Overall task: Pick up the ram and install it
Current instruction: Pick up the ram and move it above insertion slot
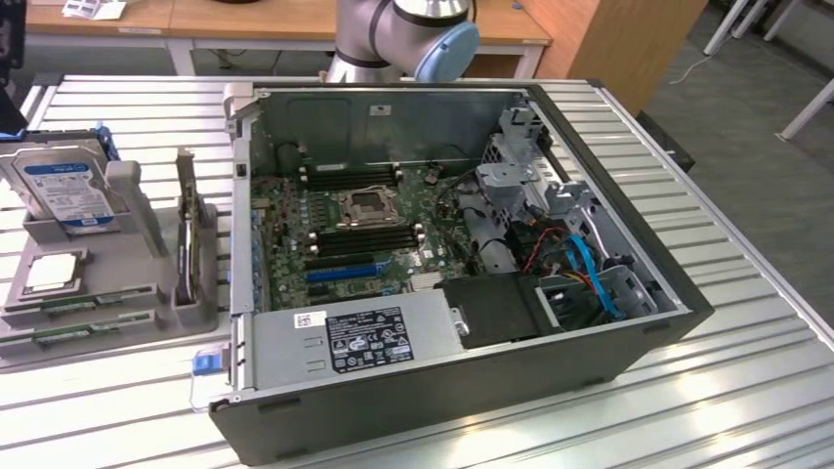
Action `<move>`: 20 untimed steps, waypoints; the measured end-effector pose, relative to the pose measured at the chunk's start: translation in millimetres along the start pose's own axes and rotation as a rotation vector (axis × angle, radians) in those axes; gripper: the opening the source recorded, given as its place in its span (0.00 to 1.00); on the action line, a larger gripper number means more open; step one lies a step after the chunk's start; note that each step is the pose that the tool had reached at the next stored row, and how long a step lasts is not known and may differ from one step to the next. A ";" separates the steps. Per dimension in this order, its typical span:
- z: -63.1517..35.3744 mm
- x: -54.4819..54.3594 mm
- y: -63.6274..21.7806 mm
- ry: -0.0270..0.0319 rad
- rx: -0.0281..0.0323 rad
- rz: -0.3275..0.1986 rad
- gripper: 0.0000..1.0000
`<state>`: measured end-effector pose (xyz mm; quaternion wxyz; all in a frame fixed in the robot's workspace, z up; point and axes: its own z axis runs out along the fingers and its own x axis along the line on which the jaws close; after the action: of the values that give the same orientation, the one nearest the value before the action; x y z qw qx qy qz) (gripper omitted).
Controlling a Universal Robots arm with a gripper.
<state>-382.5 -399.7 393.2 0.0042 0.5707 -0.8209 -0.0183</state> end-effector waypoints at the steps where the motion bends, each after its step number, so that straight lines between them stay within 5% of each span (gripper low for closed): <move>1: 0.0 0.0 0.0 0.0007 -0.0004 -0.018 0.11; 20: -0.1 0.0 0.0 0.0127 -0.0051 -0.361 0.11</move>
<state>-382.5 -399.7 393.2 0.0075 0.7088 -0.7052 -0.0173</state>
